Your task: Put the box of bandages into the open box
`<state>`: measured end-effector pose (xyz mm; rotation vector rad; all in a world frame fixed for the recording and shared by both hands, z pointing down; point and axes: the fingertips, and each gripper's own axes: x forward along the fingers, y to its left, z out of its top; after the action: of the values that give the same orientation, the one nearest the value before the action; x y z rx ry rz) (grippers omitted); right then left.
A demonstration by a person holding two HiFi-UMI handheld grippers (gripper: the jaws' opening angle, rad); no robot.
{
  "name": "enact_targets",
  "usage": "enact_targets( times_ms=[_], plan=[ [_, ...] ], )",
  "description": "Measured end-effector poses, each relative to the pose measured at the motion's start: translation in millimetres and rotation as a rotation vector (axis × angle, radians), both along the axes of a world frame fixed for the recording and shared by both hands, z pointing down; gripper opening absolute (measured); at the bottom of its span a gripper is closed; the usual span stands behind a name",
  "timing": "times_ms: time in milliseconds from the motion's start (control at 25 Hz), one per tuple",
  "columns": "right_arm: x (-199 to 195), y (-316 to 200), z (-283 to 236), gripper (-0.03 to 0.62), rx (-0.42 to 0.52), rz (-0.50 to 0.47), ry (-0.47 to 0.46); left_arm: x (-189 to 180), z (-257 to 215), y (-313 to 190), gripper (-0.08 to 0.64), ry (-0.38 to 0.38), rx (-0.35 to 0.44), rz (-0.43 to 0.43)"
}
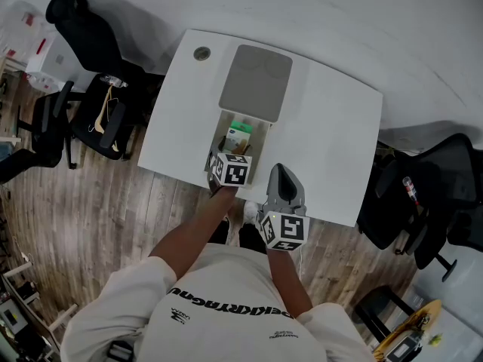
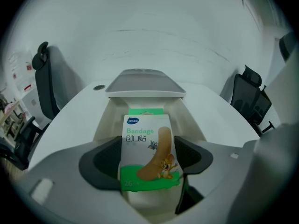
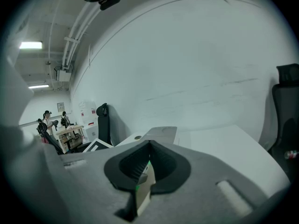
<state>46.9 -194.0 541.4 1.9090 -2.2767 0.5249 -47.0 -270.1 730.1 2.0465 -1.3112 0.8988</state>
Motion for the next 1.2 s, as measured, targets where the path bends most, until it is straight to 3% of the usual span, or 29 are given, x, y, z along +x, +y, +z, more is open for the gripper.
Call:
enact_targets(
  times_ms=[1200],
  plan=[
    [9.3, -2.0, 2.6, -0.003, -0.003, 0.005, 0.009, 4.8, 22.5, -6.9, 0.364, -0.007, -0.114, -0.022]
  ],
)
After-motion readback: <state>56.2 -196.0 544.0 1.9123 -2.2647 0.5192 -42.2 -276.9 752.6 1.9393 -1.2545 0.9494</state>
